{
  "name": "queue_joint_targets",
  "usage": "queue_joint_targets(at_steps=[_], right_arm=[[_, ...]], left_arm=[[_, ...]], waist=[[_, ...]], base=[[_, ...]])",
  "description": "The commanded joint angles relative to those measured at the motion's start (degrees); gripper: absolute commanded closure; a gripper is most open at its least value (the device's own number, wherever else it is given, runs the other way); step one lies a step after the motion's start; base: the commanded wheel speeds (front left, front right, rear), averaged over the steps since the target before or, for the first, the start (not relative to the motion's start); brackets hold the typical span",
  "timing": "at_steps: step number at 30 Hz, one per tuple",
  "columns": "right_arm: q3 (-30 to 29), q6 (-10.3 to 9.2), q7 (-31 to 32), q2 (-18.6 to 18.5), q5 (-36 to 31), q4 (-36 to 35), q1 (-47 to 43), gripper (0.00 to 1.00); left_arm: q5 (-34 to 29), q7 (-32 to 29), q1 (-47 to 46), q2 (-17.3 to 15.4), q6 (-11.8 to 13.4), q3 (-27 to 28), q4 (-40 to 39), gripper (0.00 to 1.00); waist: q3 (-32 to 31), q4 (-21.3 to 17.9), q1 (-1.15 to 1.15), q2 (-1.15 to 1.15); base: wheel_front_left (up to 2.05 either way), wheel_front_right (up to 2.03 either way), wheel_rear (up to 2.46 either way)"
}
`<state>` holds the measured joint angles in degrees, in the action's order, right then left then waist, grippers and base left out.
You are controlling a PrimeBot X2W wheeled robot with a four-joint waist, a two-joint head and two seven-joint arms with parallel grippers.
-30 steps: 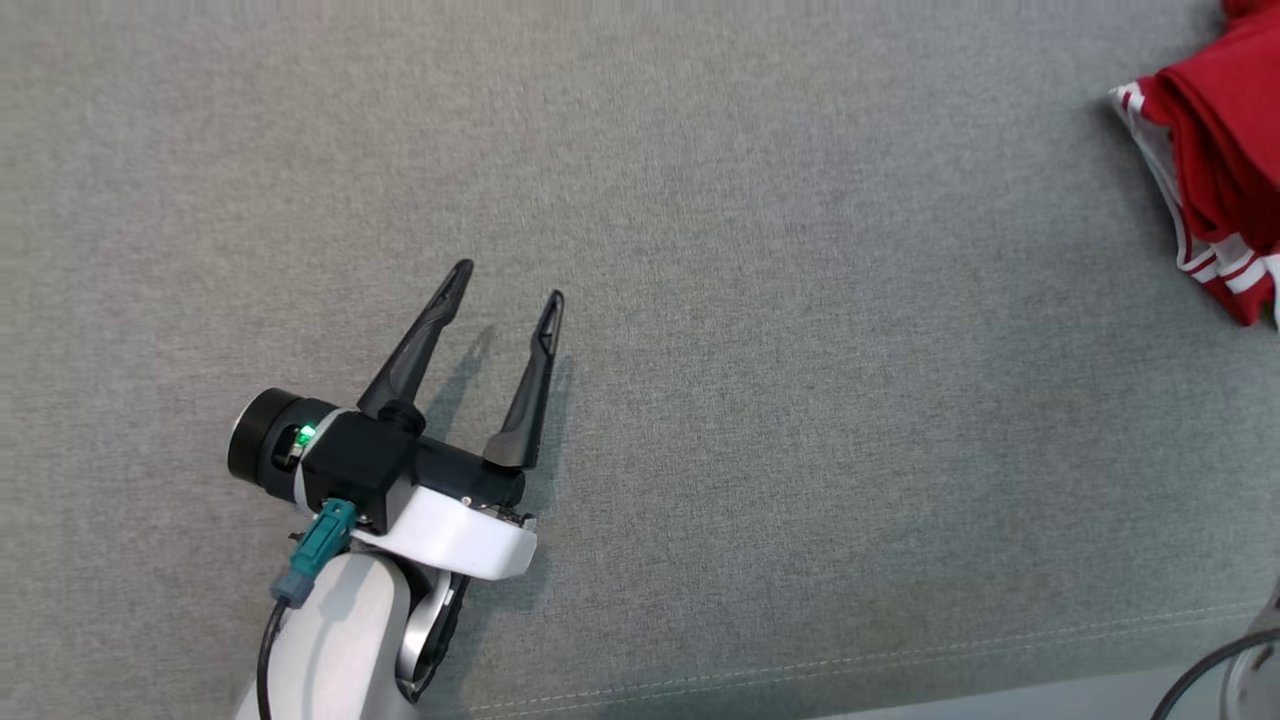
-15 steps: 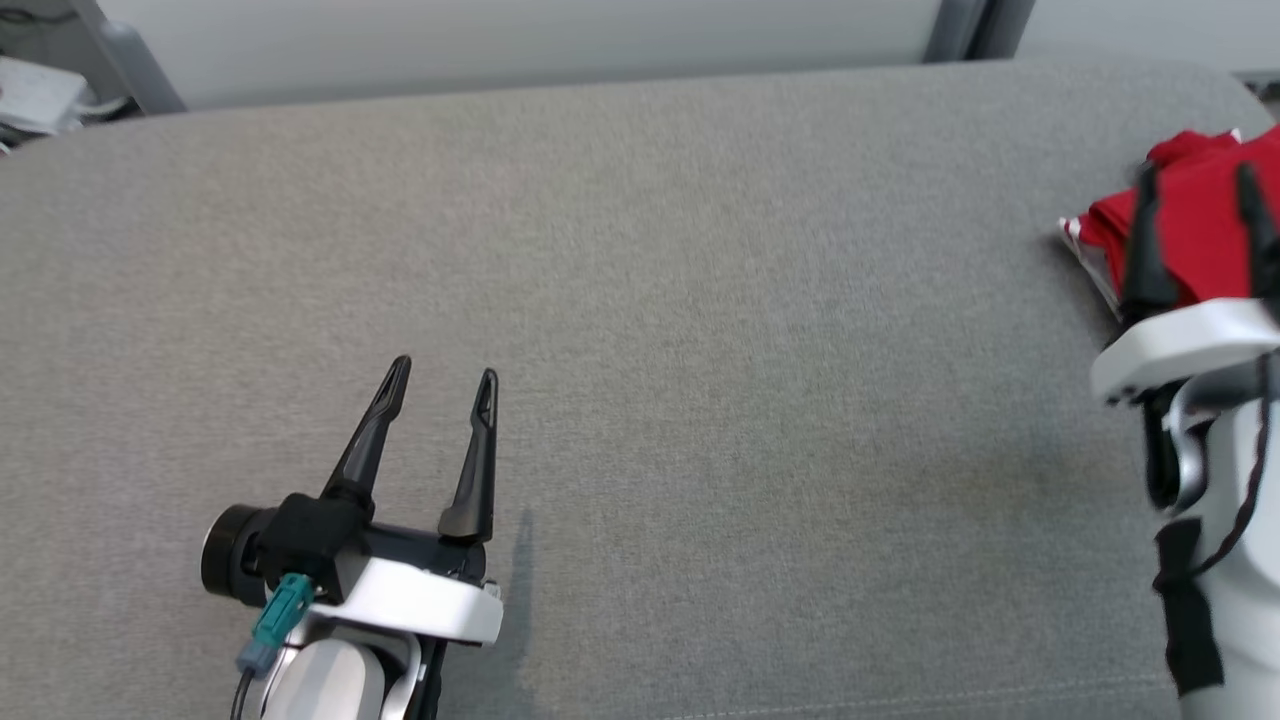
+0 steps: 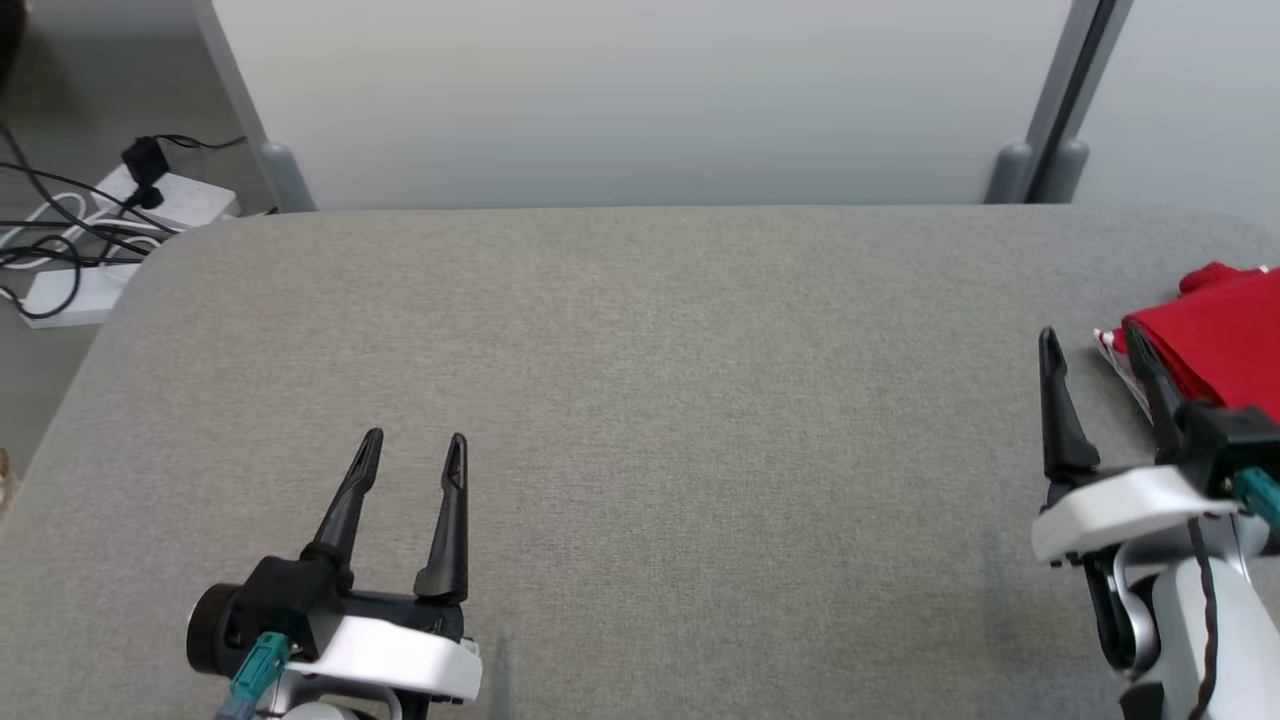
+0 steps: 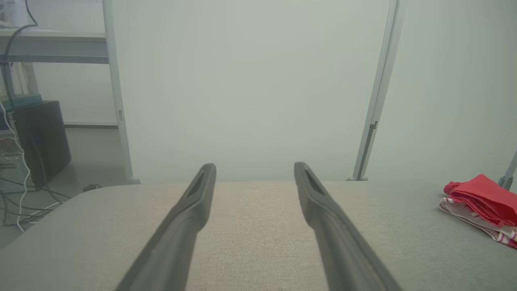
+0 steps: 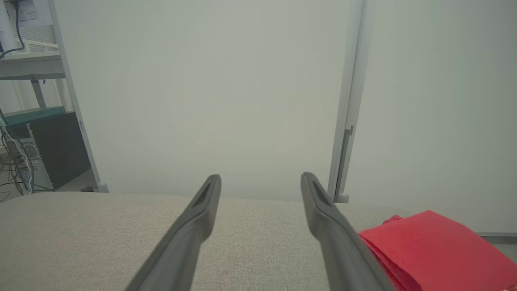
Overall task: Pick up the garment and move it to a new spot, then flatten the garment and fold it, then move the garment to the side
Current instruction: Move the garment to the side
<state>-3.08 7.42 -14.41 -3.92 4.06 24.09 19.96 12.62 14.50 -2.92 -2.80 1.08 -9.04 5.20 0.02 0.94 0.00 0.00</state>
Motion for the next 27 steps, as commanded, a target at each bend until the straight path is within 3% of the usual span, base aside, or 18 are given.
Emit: queue_joint_targets(at_steps=[1,13,27], right_arm=[[1.3,0.07,-0.59,-0.42,0.53,-2.22,-0.12,0.0],[3.79,0.07,-0.59,-0.81,4.1,-13.37,-13.4,0.0],[5.02,0.07,-0.59,-1.83,6.64,-16.02,-20.14,0.0]], left_arm=[[-0.62,0.5,-1.06,-0.24,0.25,2.07,-1.71,0.0],[-3.11,0.5,3.15,-0.2,-1.26,3.46,-2.45,0.0],[-4.25,0.5,6.17,-0.12,-1.69,3.81,-1.24,0.0]], waist=[[-0.92,0.9,0.0,0.0],[-3.82,2.17,0.0,0.0],[-5.68,2.0,0.0,0.0]], base=[[0.0,0.0,0.0],[0.0,0.0,0.0],[0.0,0.0,0.0]])
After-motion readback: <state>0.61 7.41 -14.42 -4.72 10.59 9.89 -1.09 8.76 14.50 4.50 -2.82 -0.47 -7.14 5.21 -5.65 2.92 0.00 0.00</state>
